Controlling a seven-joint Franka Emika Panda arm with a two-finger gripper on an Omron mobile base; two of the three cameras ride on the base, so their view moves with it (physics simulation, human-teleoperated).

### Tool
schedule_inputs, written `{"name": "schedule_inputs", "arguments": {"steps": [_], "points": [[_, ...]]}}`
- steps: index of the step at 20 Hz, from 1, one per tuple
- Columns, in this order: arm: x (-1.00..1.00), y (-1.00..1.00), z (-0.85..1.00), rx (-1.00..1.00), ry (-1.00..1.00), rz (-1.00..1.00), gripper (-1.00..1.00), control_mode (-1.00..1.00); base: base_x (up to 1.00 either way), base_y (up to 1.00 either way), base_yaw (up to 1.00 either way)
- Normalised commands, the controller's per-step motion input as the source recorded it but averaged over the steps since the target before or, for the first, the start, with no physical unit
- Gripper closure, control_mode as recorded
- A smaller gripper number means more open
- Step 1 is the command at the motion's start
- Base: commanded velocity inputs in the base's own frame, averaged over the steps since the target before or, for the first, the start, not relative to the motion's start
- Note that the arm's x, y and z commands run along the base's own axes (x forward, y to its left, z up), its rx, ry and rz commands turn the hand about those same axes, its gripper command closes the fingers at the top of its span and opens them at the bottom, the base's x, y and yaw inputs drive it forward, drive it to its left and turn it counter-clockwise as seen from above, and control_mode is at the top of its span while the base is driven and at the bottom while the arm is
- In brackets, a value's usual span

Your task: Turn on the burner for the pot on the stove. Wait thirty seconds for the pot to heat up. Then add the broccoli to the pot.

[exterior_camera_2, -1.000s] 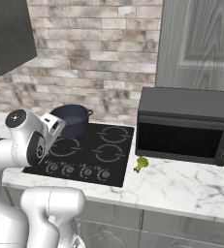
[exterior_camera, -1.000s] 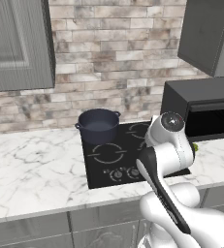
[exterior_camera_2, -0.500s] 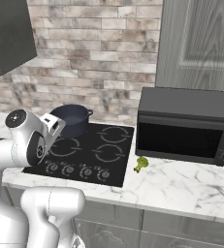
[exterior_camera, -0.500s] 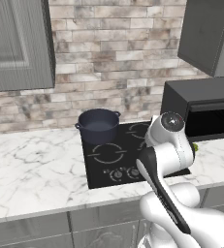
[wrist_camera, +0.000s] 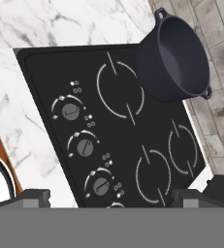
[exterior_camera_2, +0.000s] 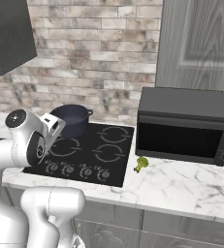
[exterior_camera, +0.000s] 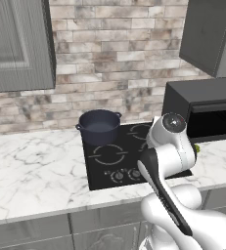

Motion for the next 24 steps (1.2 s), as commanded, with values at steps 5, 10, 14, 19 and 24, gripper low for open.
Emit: {"name": "schedule_inputs", "arguments": {"steps": [5, 10, 14, 19, 24], "points": [[0.0, 0.0, 0.0, 0.0, 0.0, 0.0, -1.0, -1.0, 0.0, 0.0, 0.0], [0.0, 0.0, 0.0, 0.0, 0.0, 0.0, -1.0, -1.0, 0.0, 0.0, 0.0], [0.0, 0.0, 0.0, 0.0, 0.0, 0.0, -1.0, -1.0, 0.0, 0.0, 0.0], [0.0, 0.0, 0.0, 0.0, 0.0, 0.0, -1.0, -1.0, 0.0, 0.0, 0.0], [0.0, 0.0, 0.0, 0.0, 0.0, 0.0, -1.0, -1.0, 0.0, 0.0, 0.0]]}}
